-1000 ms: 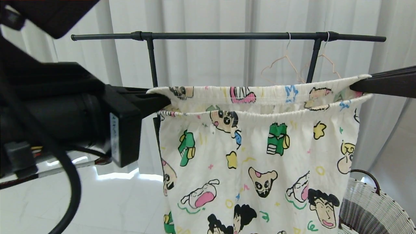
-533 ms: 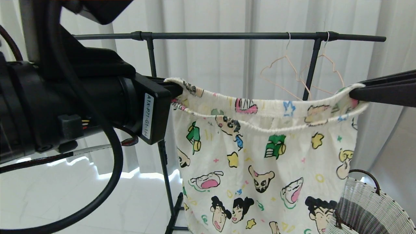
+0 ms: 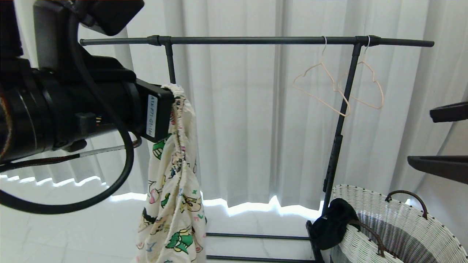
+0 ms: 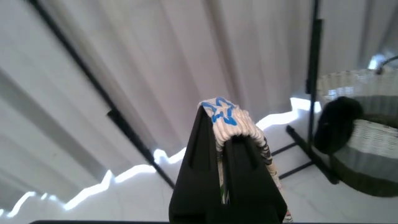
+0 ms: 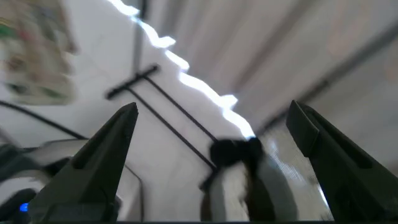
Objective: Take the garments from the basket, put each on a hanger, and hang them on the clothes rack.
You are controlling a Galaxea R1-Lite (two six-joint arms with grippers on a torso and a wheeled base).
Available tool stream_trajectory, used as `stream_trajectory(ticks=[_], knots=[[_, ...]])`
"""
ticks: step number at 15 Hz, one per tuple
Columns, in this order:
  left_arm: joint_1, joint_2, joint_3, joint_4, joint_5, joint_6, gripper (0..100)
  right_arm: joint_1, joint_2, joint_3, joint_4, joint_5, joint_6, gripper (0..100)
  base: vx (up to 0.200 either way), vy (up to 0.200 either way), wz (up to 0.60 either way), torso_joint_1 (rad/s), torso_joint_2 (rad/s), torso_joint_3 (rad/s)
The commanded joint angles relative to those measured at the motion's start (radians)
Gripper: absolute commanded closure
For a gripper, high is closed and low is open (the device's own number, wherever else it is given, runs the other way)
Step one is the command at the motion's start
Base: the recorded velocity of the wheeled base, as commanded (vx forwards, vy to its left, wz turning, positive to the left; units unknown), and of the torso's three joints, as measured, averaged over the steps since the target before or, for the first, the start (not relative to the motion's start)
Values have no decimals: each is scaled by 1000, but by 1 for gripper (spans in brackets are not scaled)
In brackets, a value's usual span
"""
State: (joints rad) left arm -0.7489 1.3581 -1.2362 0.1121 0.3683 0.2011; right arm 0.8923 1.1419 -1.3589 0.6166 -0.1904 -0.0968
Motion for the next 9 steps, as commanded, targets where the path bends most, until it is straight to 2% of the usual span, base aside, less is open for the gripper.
stream_trajectory(ticks=[1, 3, 4, 5, 6, 9], knots=[[189, -96, 83, 0, -11, -2, 100, -227, -90, 23, 141, -130, 0, 0, 0, 0, 0, 0, 0, 0], [364, -182, 185, -2, -78, 0, 100, -480, -143, 43, 256, -116, 0, 0, 0, 0, 0, 0, 0, 0], [413, -231, 244, -2, -106, 0, 100, -555, -168, 83, 273, -119, -3, 0, 0, 0, 0, 0, 0, 0], [430, -251, 268, -2, -108, 1, 100, -575, -177, 107, 272, -123, -6, 0, 0, 0, 0, 0, 0, 0], [468, -306, 342, -2, -109, 3, 100, -621, -212, 182, 249, -126, -23, 0, 0, 0, 0, 0, 0, 0], [490, -363, 429, -2, -109, 1, 100, -690, -268, 293, 166, -126, -136, 0, 0, 0, 0, 0, 0, 0]])
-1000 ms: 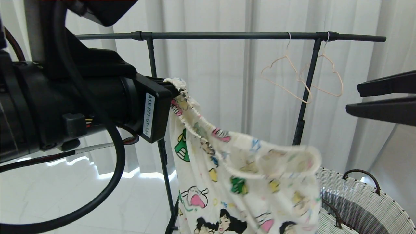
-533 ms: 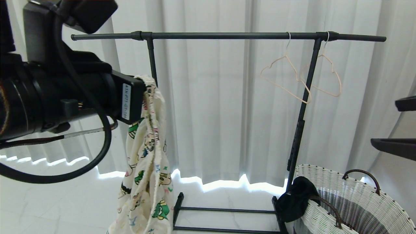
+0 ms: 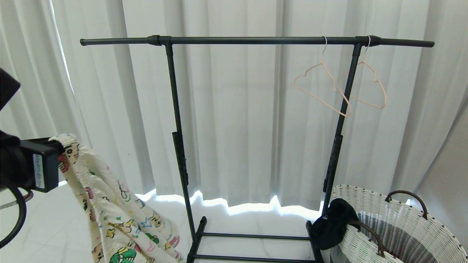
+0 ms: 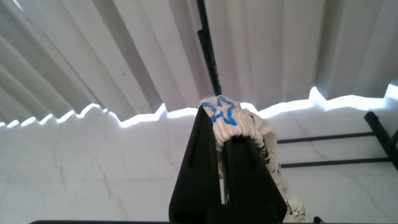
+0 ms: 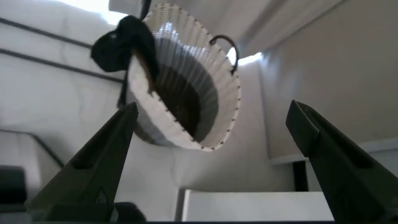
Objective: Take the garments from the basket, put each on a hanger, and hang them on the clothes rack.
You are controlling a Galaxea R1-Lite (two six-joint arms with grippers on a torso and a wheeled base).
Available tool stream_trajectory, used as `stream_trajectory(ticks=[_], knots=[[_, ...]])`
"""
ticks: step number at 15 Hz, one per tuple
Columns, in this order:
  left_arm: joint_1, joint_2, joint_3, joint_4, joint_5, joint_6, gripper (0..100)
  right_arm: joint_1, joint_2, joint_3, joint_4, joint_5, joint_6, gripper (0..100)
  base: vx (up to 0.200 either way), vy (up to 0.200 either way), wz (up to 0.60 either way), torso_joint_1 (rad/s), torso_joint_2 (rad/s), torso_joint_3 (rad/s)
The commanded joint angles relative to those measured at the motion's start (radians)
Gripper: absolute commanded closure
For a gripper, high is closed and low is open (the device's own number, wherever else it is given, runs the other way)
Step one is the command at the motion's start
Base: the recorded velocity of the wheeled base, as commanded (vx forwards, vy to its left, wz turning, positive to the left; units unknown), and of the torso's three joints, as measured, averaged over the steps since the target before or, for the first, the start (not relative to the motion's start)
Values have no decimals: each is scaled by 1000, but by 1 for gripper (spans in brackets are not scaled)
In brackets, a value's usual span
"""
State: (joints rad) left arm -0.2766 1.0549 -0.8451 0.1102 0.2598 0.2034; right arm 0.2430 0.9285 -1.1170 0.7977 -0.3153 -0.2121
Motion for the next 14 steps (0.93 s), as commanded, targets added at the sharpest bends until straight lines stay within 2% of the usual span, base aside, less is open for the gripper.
stream_trajectory(ticks=[1, 3, 6, 7, 9, 12, 14], knots=[[25, -62, 49, 0, -1, -1, 100, -56, -63, 94, -74, -1, -53, 0, 0, 0, 0, 0, 0, 0], [27, -62, 51, 0, -1, -2, 100, -80, -71, 154, -169, -1, -78, 0, 0, 0, 0, 0, 0, 0], [28, -62, 51, 0, -1, -1, 100, -129, -76, 214, -242, -1, -138, 0, 0, 0, 0, 0, 0, 0], [37, -62, 49, 0, -1, -1, 100, -146, -92, 258, -285, -1, -188, 0, 0, 0, 0, 0, 0, 0], [40, -62, 49, 0, -1, -1, 100, -149, -105, 313, -351, 1, -220, 0, 0, 0, 0, 0, 0, 0], [53, -65, 49, 0, -1, -2, 100, -151, -103, 348, -416, 30, -202, 0, 0, 0, 0, 0, 0, 0], [53, -67, 51, 0, -1, -2, 100, -149, -89, 350, -416, 48, -122, 0, 0, 0, 0, 28, -79, -52]])
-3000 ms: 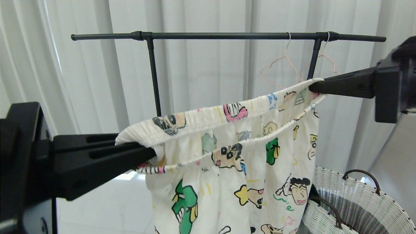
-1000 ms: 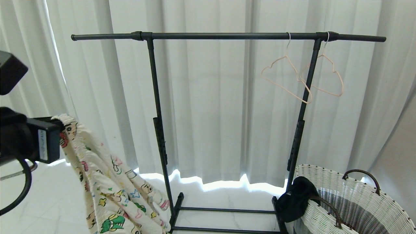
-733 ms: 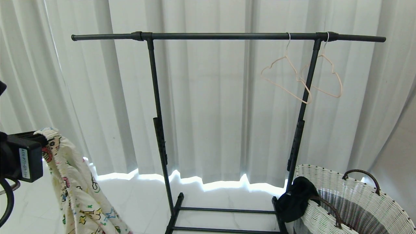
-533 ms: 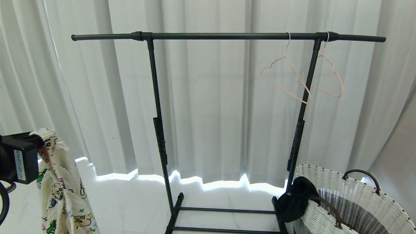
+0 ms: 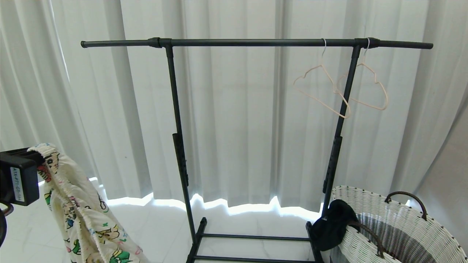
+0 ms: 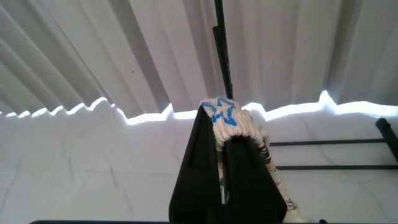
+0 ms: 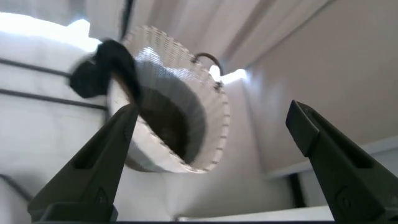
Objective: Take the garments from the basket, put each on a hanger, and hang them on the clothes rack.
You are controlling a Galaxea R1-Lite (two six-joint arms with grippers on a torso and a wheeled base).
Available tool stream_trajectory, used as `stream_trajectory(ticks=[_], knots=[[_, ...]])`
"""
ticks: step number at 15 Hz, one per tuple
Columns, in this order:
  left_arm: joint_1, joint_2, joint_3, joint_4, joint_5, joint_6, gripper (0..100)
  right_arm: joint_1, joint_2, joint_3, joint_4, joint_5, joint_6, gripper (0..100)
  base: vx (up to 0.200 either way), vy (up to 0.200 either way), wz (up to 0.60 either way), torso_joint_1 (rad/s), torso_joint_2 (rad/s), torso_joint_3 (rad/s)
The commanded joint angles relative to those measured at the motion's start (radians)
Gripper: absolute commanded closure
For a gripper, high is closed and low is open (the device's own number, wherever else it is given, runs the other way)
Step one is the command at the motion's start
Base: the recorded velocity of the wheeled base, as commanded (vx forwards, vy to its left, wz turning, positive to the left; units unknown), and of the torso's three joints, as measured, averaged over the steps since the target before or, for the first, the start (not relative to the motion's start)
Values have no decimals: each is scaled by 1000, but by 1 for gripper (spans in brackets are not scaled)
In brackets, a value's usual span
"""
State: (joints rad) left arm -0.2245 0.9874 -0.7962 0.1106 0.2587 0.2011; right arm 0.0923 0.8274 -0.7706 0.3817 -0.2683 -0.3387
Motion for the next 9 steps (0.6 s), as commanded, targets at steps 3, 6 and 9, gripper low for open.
stream_trajectory(ticks=[3, 6, 9], knots=[[1, 4, 3, 0, 1, -2, 100, 0, 48, -6, -24, 50, 121, 0, 0, 0, 0, 128, -364, -232], [1, 22, 5, 0, 1, 0, 100, -19, 110, -12, -95, 49, 207, 0, 0, 0, 0, 159, -437, -284], [2, 25, 23, 0, 2, 4, 100, -43, 168, -30, -158, 52, 210, 0, 0, 0, 0, 185, -458, -281]])
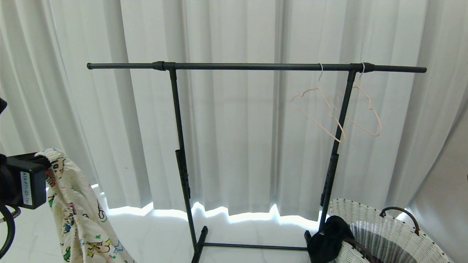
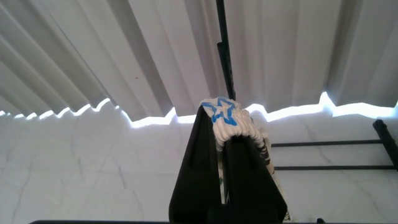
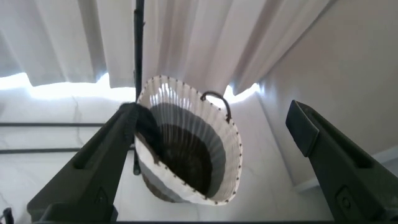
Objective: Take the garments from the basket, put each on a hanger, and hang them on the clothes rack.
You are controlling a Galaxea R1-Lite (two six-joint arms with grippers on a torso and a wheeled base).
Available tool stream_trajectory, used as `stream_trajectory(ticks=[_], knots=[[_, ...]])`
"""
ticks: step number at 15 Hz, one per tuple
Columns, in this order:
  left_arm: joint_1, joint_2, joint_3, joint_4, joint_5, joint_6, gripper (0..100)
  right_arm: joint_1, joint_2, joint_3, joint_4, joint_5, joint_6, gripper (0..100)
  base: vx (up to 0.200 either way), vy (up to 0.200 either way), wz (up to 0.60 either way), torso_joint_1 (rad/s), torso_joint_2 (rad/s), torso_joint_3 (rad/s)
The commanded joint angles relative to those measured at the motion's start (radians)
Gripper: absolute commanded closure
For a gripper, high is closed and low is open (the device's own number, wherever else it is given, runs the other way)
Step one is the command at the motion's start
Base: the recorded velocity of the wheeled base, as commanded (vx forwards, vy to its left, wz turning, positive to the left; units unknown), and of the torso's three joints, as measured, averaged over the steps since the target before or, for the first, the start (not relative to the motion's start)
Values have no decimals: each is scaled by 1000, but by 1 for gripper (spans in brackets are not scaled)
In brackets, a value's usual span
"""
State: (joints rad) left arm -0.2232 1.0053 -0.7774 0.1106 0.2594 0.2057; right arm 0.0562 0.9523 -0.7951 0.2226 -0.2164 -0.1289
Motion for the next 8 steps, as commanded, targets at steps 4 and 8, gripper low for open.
stream_trajectory(ticks=[4, 8], knots=[[-1, 7, 14, 1, 1, 1, 100, -9, 112, -62, -29, 0, 2, 0, 0, 0, 0, 212, -481, -281], [1, 7, 12, 0, 1, 0, 100, -9, 129, -78, -29, 11, 0, 0, 0, 0, 0, 226, -500, -275]])
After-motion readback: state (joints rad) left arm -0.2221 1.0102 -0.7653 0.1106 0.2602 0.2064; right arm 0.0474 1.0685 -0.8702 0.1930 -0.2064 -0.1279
